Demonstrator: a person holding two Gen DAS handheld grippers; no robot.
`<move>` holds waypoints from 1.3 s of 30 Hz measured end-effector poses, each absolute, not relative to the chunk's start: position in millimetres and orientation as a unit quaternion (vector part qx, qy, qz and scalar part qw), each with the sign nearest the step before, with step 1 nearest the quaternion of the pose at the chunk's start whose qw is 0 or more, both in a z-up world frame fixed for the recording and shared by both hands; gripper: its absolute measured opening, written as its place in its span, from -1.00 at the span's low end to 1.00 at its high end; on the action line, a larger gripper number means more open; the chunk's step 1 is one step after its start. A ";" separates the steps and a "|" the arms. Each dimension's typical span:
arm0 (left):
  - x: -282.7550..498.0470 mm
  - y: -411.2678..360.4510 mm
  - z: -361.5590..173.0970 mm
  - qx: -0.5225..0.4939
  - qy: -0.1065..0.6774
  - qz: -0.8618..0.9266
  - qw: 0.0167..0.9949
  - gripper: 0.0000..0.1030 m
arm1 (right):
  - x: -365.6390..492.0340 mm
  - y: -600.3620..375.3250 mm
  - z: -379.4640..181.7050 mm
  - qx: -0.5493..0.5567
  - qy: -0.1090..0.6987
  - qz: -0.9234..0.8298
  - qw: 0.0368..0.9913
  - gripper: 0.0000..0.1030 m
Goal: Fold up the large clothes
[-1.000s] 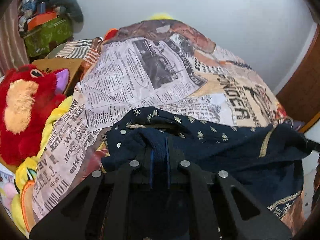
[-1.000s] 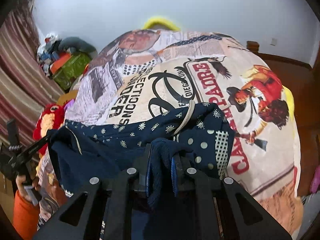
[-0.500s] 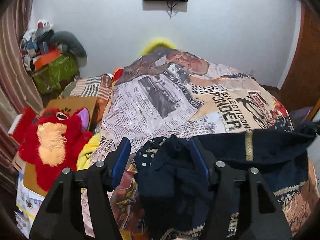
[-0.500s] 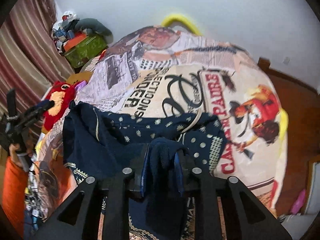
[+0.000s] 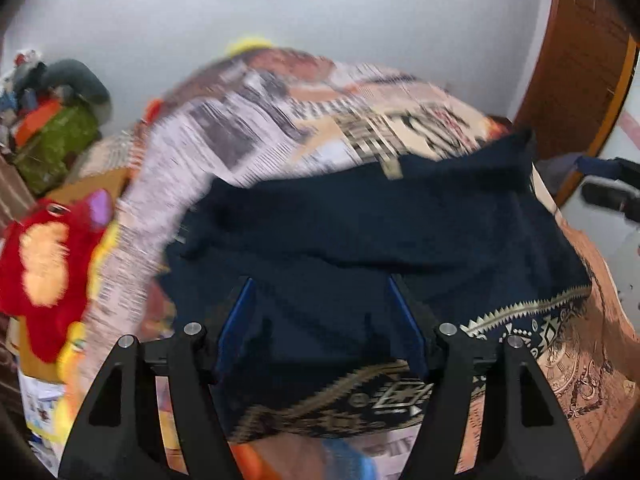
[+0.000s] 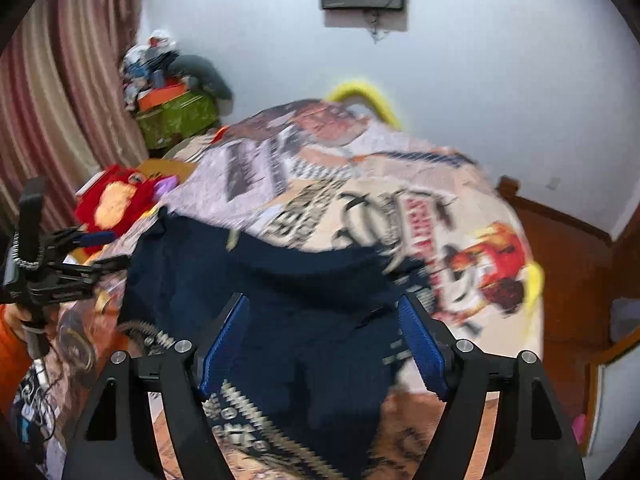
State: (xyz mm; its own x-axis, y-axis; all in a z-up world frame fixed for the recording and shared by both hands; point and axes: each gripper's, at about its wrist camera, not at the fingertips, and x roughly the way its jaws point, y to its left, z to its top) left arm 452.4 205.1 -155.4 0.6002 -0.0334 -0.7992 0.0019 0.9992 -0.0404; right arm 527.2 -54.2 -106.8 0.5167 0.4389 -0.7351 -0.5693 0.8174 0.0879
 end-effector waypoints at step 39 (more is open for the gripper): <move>362.5 312.8 -145.2 -0.140 0.408 0.102 0.896 0.66 | 499.8 -73.3 -120.0 -0.114 0.365 0.221 0.897 0.74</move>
